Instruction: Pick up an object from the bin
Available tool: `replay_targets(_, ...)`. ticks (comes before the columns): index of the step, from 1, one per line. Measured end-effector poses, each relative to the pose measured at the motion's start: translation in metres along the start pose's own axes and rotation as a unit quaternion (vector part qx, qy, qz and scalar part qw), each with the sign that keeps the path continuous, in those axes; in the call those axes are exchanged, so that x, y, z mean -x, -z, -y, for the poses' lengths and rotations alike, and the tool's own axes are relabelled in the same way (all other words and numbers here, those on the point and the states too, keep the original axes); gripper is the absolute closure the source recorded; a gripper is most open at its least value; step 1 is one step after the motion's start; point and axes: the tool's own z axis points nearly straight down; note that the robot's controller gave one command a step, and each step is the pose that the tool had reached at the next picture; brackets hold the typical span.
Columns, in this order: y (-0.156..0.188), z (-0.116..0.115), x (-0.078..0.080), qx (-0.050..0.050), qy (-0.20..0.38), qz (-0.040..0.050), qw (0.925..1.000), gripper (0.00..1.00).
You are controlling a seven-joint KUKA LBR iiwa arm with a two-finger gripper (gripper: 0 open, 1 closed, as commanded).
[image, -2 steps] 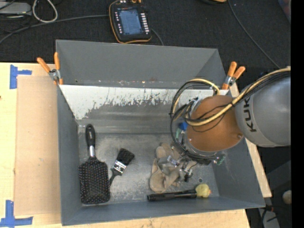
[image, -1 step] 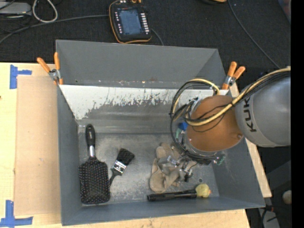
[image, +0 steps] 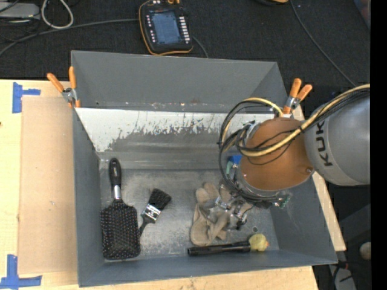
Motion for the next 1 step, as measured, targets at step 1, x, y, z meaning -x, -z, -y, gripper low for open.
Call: replay_targets(1, 0.0328, 0.0004, 0.0010, -0.001, 0.000, 0.0007, 1.0000, 1.00)
